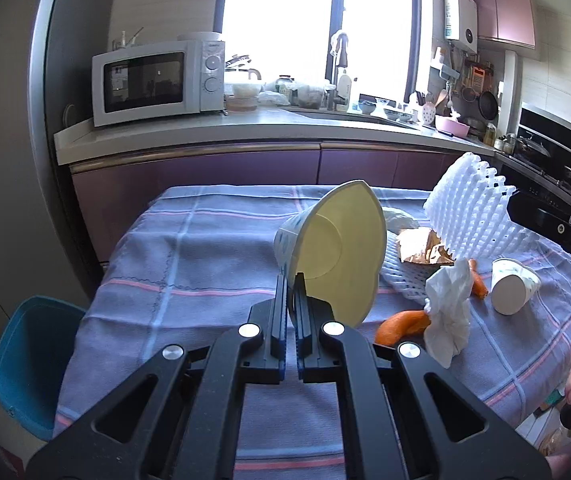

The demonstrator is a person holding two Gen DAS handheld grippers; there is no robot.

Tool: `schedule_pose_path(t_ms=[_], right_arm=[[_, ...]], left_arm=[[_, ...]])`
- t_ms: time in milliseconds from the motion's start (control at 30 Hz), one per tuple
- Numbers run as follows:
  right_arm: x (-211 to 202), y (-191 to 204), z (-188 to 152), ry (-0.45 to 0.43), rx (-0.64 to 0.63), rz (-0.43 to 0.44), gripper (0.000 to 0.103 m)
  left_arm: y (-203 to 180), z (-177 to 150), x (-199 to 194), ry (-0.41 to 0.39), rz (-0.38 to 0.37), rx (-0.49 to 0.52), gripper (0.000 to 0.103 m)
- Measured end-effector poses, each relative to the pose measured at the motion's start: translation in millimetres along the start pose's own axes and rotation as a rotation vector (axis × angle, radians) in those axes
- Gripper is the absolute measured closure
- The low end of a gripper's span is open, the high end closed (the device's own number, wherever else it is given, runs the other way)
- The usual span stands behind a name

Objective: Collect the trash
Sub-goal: 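Carry both items over the teal bin and open both tools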

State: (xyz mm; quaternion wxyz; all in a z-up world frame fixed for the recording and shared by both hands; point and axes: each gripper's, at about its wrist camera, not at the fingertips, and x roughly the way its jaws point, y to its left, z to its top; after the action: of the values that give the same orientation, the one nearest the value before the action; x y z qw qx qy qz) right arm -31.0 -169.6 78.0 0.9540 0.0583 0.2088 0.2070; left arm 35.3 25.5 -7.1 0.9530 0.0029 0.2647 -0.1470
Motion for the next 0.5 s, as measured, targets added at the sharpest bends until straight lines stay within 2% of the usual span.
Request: schedule_pose_path(t_ms=[233,500], right_arm=[[41.8,57.5,6.2,0.065,-0.065,0.206,0.094],[102.3,132.4,13.1,0.139,-0.157,0.427,0.094]], left_arm=[[74.5,-11.9,-45.3,-0.033,0.171,-0.084,0.099],[166.0,-32.1,-79.7,-0.027,0.385,-0.196,0.099]])
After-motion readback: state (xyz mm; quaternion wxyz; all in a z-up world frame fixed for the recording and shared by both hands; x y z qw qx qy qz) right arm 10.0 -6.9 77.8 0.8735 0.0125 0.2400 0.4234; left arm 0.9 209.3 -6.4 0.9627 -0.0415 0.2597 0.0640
